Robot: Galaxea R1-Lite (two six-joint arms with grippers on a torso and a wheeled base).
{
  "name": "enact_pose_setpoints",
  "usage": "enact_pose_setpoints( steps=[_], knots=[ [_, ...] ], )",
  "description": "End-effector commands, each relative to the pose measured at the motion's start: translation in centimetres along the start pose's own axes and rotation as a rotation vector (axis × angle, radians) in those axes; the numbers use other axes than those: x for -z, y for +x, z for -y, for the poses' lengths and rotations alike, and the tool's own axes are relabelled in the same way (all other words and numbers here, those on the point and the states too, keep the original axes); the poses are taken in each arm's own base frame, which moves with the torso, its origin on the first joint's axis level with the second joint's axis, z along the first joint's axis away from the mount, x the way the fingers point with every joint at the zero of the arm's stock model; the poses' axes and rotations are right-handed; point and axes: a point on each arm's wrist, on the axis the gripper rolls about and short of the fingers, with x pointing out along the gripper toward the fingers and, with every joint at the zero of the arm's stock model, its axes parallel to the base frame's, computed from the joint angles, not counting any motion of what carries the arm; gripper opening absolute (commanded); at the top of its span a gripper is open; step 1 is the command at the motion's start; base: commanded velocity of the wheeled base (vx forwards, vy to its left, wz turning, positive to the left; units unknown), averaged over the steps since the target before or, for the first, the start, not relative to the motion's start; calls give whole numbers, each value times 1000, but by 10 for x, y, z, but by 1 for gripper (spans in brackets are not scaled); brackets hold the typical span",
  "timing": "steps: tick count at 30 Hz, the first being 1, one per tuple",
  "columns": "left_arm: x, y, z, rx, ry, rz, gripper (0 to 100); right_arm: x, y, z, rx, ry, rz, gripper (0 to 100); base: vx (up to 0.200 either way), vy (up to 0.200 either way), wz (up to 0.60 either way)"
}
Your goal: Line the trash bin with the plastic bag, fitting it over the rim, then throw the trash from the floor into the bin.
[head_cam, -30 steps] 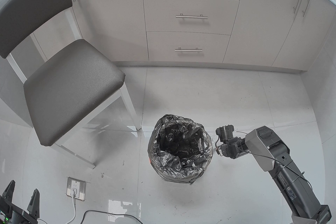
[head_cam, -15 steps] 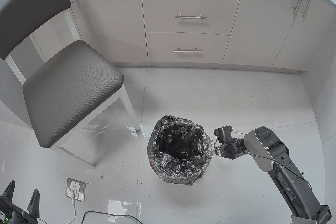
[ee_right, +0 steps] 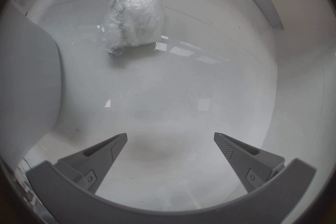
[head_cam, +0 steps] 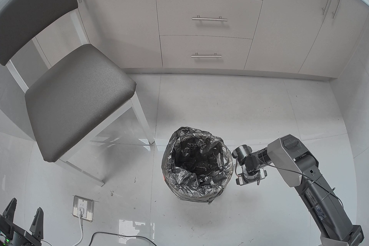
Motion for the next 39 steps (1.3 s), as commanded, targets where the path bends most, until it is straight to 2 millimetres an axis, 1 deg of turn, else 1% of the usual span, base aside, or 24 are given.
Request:
enact_pose_setpoints(
  steps=[1,7,12,13,15,17,18,19,20,27,29,33,39],
  knots=[
    [0,0,0,-1,-3,0,100,0,-5,4,-68,109,-56,100,0,0,0],
    [0,0,0,-1,-6,0,100,0,0,10,-159,232,-101,100,0,0,0],
    [0,0,0,-1,-6,-2,100,2,4,12,-175,252,-116,100,0,0,0],
    [0,0,0,-1,-8,0,100,4,8,13,-191,256,-127,100,0,0,0],
    [0,0,0,-1,-8,0,100,3,7,13,-199,259,-127,100,0,0,0],
    [0,0,0,-1,-16,0,100,-7,-4,14,-230,267,-97,100,0,0,0],
    [0,0,0,-1,-17,0,100,-8,-5,15,-233,268,-95,100,0,0,0],
    [0,0,0,-1,-19,0,100,-16,-14,14,-267,274,-66,100,0,0,0],
    [0,0,0,-1,-19,0,100,-19,-18,14,-284,276,-53,100,0,0,0],
    [0,0,0,-1,-20,-2,100,-39,-31,16,-327,225,91,100,0,0,0],
    [0,0,0,-1,-20,0,100,-42,-35,18,-328,225,98,100,0,0,0],
    [0,0,0,-1,-20,0,100,-41,-33,17,-321,219,104,100,0,0,0],
    [0,0,0,-1,-20,0,100,-45,-38,18,-311,199,122,100,0,0,0]
  ],
)
